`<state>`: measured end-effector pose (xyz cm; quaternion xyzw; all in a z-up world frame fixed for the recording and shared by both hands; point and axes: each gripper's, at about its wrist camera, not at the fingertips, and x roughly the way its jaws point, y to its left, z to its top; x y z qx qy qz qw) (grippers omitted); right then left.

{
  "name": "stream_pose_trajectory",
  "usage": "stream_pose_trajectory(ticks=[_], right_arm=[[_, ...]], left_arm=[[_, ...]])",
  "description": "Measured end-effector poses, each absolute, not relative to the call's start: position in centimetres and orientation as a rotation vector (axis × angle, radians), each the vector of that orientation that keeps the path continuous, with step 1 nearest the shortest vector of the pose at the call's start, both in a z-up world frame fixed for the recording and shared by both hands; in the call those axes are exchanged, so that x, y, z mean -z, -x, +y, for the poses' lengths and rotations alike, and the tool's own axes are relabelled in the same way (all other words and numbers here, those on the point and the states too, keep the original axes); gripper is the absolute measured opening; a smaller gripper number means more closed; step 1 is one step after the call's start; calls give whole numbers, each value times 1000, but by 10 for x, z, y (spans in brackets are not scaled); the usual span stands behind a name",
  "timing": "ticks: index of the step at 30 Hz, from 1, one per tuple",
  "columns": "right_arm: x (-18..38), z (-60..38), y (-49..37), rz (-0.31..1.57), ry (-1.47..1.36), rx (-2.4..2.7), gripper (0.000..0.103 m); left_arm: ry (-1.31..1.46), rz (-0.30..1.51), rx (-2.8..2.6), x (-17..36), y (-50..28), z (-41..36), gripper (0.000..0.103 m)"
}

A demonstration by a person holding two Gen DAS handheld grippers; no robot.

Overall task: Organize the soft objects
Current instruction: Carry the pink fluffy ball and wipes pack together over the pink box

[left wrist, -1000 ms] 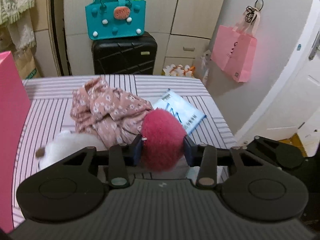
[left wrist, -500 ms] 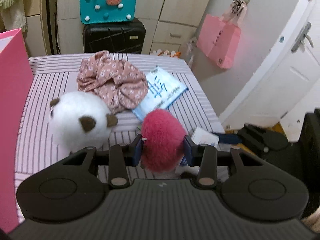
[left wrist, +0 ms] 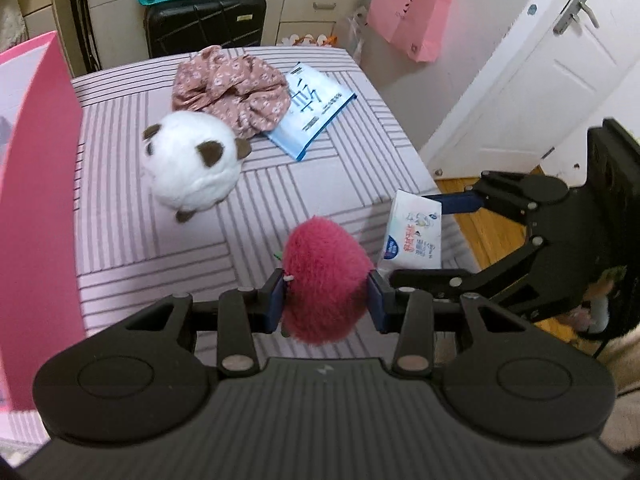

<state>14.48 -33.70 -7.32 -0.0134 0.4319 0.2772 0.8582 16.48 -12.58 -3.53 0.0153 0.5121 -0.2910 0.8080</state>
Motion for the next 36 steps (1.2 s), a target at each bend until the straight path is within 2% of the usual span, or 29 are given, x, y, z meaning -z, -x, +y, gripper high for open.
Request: stream_pose_trajectory(ticks=[12, 26, 31, 36], right_arm=[[26, -290, -136, 976, 83, -707, 84], [-23, -228, -157, 966, 160, -799, 84], [-41, -201, -166, 938, 174, -831, 84], [-52, -177, -183, 901, 152, -855, 84]], left_arm=[[-90, 1136, 582, 9, -146, -84, 41], [-70, 1143, 598, -15, -135, -35, 41], [-62, 1075, 592, -37, -131, -6, 41], [-47, 913, 551, -69, -129, 41, 41]])
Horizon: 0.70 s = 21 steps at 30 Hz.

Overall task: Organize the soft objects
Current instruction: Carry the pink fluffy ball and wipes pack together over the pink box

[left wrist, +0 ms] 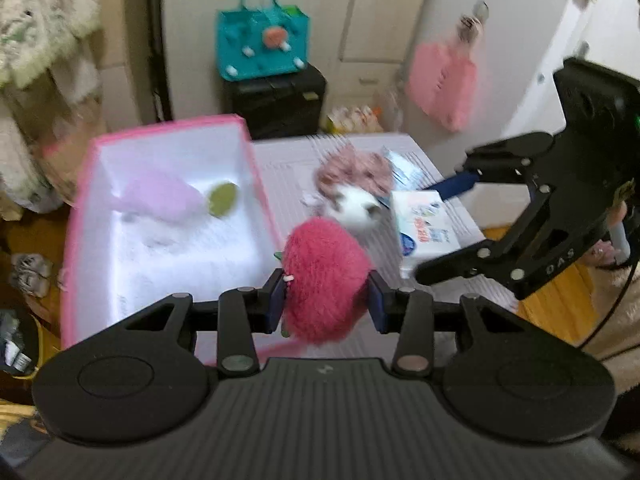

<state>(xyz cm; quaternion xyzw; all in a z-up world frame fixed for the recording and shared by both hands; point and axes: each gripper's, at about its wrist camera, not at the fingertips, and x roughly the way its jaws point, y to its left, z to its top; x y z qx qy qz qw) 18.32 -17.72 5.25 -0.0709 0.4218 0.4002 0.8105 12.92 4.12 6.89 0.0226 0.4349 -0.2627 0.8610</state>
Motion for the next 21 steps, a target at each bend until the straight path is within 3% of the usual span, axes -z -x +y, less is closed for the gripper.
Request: stream_pose_trajectory(ticks=[7, 16, 21], right_arm=[[-61, -141, -212, 834, 163, -909, 84], [-46, -68, -235, 732, 438, -948, 85], [-22, -26, -258, 796, 569, -999, 85]], left_arm=[[-26, 915, 484, -68, -159, 87, 41], [-131, 1123, 415, -21, -223, 114, 41], [-140, 1126, 410, -5, -248, 121, 42]])
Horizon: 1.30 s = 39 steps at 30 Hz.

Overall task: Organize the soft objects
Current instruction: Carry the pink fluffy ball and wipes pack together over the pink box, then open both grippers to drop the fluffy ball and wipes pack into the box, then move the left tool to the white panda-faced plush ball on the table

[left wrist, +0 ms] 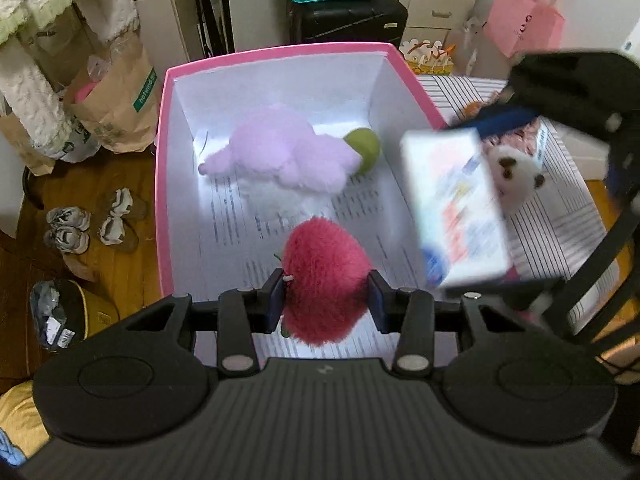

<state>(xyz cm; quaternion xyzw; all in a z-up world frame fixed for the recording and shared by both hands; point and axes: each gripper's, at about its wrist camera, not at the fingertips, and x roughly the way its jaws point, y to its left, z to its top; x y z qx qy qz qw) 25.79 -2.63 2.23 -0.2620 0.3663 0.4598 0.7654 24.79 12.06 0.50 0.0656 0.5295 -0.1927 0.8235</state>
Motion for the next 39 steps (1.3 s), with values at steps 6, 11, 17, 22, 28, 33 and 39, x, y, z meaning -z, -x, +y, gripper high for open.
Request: stream_pose_trajectory(ticks=[6, 11, 17, 22, 28, 33, 39], right_arm=[[9, -1, -286, 934, 656, -1035, 85], [28, 16, -301, 1009, 691, -1048, 85], [39, 22, -317, 1022, 696, -976, 86], [31, 14, -313, 971, 690, -929, 90], [3, -14, -295, 917, 592, -891, 92], [-29, -47, -266, 862, 478, -885, 92], [-54, -76, -234, 849, 370, -854, 92]], left_arm=[[-165, 1129, 361, 7, -276, 122, 42], [-171, 1180, 354, 21, -300, 120, 42], [-166, 1201, 336, 33, -321, 116, 44], [-143, 1195, 345, 34, -325, 118, 54], [-133, 1109, 368, 17, -305, 119, 71], [-165, 1023, 350, -9, -278, 128, 71], [-180, 1003, 344, -38, -246, 137, 71]])
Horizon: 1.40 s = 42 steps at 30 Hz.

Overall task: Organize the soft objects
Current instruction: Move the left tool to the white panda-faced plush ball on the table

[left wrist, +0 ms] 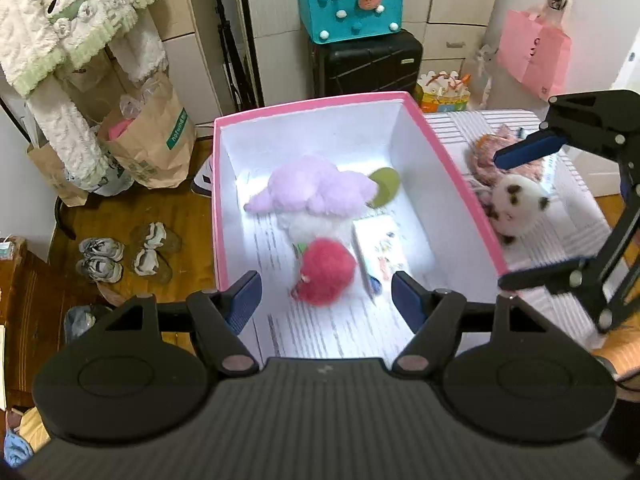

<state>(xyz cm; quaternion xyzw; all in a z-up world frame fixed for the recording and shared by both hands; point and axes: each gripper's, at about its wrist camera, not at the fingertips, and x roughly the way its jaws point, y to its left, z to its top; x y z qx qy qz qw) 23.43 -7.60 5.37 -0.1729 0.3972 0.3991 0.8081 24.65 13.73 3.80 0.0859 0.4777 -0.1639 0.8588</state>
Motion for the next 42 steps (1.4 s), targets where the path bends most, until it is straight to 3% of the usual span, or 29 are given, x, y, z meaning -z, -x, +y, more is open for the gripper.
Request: stream_pose_trajectory(ticks=[15, 29, 42], right_arm=[[-73, -154, -187, 885, 228, -793, 92], [-71, -228, -142, 857, 210, -749, 92], [-12, -269, -150, 881, 184, -762, 92]], left_arm=[[-345, 897, 442, -89, -145, 88, 75], [-463, 892, 606, -78, -112, 9, 75], [-391, 901, 734, -48, -137, -51, 75]])
